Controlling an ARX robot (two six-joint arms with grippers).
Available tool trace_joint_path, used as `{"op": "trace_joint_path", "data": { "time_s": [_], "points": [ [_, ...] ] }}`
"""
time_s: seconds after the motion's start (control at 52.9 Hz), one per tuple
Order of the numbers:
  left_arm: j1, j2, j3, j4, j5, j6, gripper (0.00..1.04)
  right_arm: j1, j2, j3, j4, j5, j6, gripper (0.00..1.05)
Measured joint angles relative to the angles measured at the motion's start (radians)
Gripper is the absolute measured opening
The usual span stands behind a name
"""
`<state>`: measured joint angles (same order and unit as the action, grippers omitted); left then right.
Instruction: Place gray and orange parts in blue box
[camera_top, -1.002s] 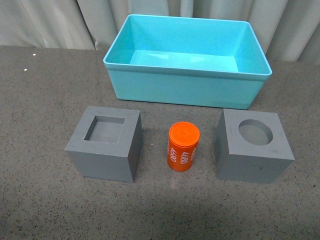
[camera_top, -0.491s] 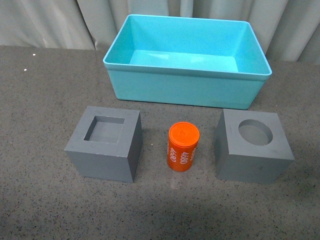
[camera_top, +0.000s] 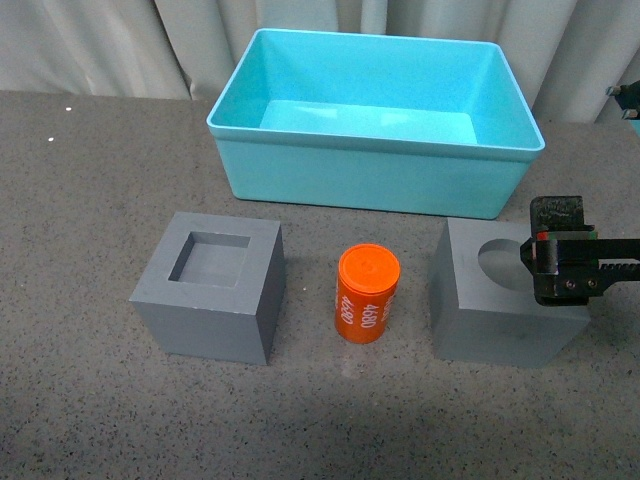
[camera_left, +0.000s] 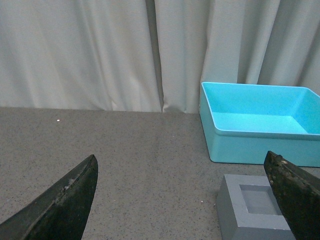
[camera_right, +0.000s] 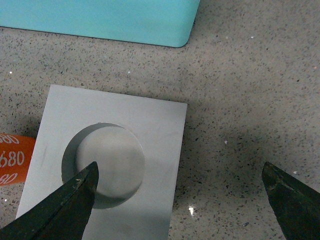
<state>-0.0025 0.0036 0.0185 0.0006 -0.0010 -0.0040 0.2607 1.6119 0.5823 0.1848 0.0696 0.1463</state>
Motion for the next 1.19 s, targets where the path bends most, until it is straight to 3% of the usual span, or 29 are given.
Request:
{"op": "trace_joint_path", "data": {
  "time_s": [0.076, 0.189, 0.435, 0.567, 0.983, 1.191],
  "points": [
    [0.000, 0.000, 0.000, 0.000, 0.000, 0.000, 0.98, 0.001, 0.029, 0.014, 0.000, 0.002, 0.018, 0.95],
    [0.000, 0.000, 0.000, 0.000, 0.000, 0.000, 0.98, 0.001, 0.069, 0.034, 0.003, 0.000, 0.045, 0.80],
    [0.000, 0.000, 0.000, 0.000, 0.000, 0.000, 0.98, 0.002, 0.119, 0.064, -0.026, -0.001, 0.074, 0.47],
    [0.000, 0.000, 0.000, 0.000, 0.000, 0.000, 0.98, 0.003, 0.127, 0.081, -0.044, -0.009, 0.087, 0.20],
    [0.000, 0.000, 0.000, 0.000, 0.000, 0.000, 0.98, -0.045, -0.152, 0.097, -0.112, -0.041, 0.042, 0.17],
    [0.000, 0.000, 0.000, 0.000, 0.000, 0.000, 0.98, -0.059, -0.170, 0.246, -0.072, -0.096, -0.010, 0.17]
  ]
}}
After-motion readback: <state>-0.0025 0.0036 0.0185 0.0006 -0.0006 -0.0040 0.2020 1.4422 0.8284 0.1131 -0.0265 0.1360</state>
